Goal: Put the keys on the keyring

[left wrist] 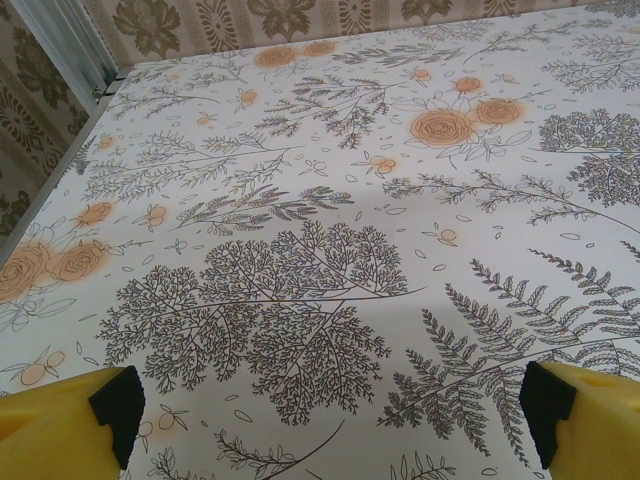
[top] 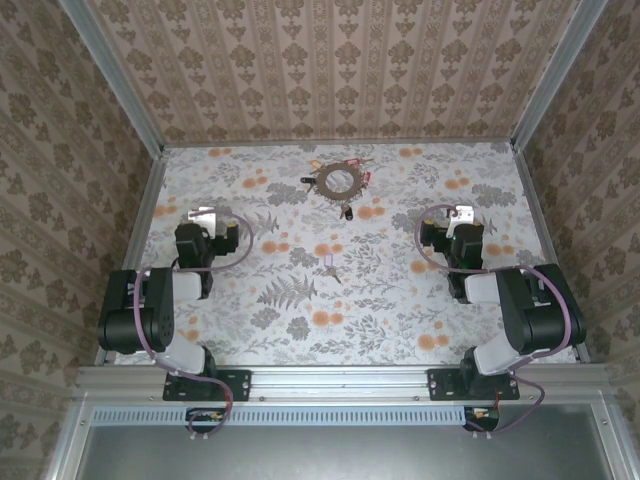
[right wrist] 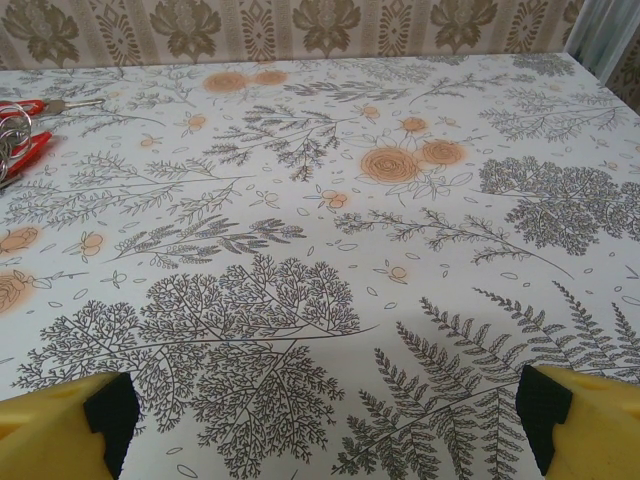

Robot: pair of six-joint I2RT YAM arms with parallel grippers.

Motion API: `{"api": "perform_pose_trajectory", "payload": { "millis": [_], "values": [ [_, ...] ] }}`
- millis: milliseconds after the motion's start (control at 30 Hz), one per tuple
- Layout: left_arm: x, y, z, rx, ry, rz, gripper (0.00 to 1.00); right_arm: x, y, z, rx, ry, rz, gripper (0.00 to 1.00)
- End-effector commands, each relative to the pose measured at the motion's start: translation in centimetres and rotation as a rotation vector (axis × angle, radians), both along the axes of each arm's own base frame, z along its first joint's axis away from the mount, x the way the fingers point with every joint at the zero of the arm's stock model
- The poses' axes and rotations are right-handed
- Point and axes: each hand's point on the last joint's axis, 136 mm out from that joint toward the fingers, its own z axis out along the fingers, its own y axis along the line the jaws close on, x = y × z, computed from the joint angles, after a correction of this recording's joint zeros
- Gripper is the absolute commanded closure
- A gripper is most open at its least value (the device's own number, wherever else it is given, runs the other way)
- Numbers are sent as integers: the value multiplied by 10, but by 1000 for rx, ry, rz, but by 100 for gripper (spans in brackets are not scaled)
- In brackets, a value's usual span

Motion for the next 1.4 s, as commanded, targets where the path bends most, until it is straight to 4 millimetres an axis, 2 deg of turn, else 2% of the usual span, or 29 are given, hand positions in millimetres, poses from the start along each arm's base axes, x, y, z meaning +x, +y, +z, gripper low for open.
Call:
{"api": "perform_pose_trajectory", "payload": {
  "millis": [0,1033,1133,1200,1300,1367],
  "values": [
    [1,-3,4,-20,-24,-5,0,6,1,9,0,-24,8,0],
    [0,-1,6,-27,-31,-2,0,3,-3,10,4,-35,-9,0],
    [-4,-7,23,-13,-61,-29,0,-8,-11,25,8,-94,-58,0],
    [-12,-10,38,-17,-16,-21,0,-17,-14,44,14,-108,-76,0],
    [-25,-13,65,-60,15,-6,0,-33,-18,64,23,-53,-105,0],
    [-34,-16,84,-91,4,-5,0,-46,-28,76,84,-34,-193,0]
  ]
}}
